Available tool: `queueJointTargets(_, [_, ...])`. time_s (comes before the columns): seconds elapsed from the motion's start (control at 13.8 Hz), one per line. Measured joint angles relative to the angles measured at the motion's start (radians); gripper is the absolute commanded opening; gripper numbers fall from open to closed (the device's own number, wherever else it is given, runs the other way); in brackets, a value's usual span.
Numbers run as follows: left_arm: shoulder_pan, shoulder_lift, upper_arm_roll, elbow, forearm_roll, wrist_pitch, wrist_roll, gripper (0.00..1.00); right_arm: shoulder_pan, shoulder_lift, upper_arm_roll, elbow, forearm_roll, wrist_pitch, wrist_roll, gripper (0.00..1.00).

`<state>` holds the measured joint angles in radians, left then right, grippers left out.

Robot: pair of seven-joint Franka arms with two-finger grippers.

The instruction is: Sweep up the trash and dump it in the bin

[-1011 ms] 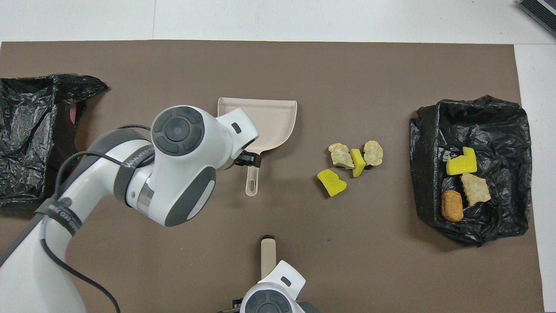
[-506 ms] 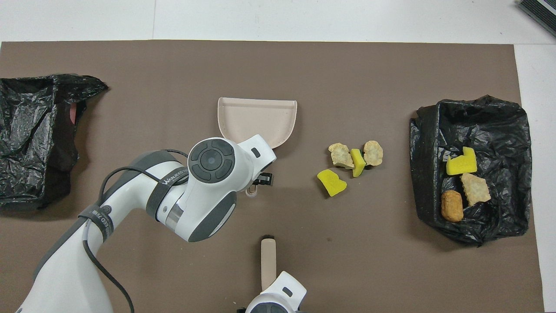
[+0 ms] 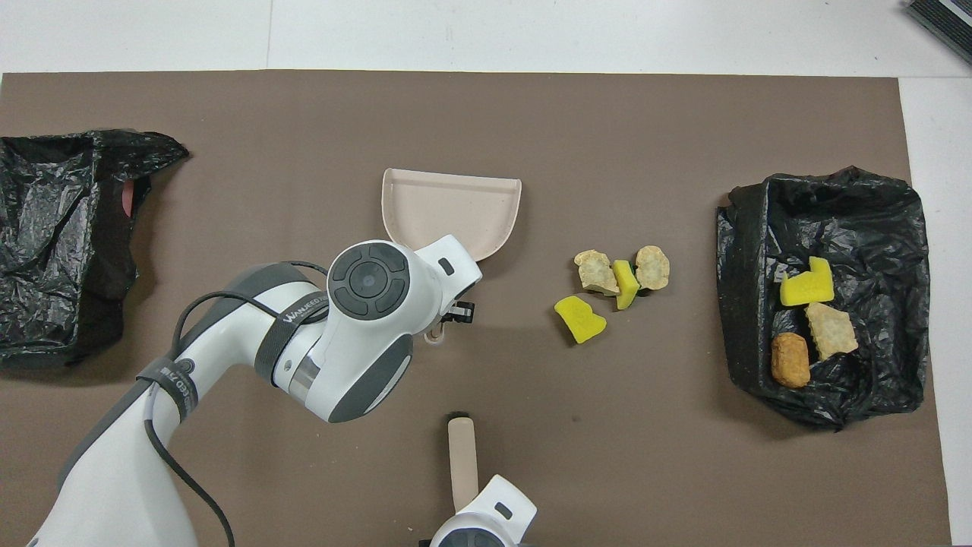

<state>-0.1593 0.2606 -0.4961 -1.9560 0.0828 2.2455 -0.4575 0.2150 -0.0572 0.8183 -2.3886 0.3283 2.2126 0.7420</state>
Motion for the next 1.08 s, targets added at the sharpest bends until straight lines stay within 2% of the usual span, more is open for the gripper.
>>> queueJointTargets(0.22, [0.0, 0.0, -0.006, -0.001, 0.0, 0.0, 0.0, 0.54, -0.009, -0.005, -0.013, 0.054, -0.001, -0.128, -0.007, 0.0])
queueJointTargets(0.43, [0.0, 0.0, -0.007, -0.001, 0.0, 0.0, 0.0, 0.48, -0.019, -0.067, -0.103, 0.095, -0.002, -0.28, -0.115, 0.0])
queueJointTargets(0.65, [0.0, 0.0, -0.007, -0.001, 0.0, 0.0, 0.0, 0.28, -0.032, -0.173, -0.248, 0.099, -0.031, -0.428, -0.269, 0.0])
queueJointTargets(0.79, [0.001, 0.0, -0.007, -0.001, 0.0, 0.0, 0.0, 0.06, -0.039, -0.209, -0.333, 0.097, -0.108, -0.466, -0.333, 0.0])
queueJointTargets(0.87, [0.001, 0.0, -0.007, -0.001, 0.001, 0.0, 0.001, 0.0, -0.042, -0.211, -0.368, 0.096, -0.15, -0.466, -0.353, 0.0])
queueJointTargets(1.08, [0.003, 0.0, -0.007, -0.001, 0.004, -0.001, 0.055, 0.0, -0.064, -0.175, -0.445, 0.101, -0.372, -0.407, -0.416, 0.0])
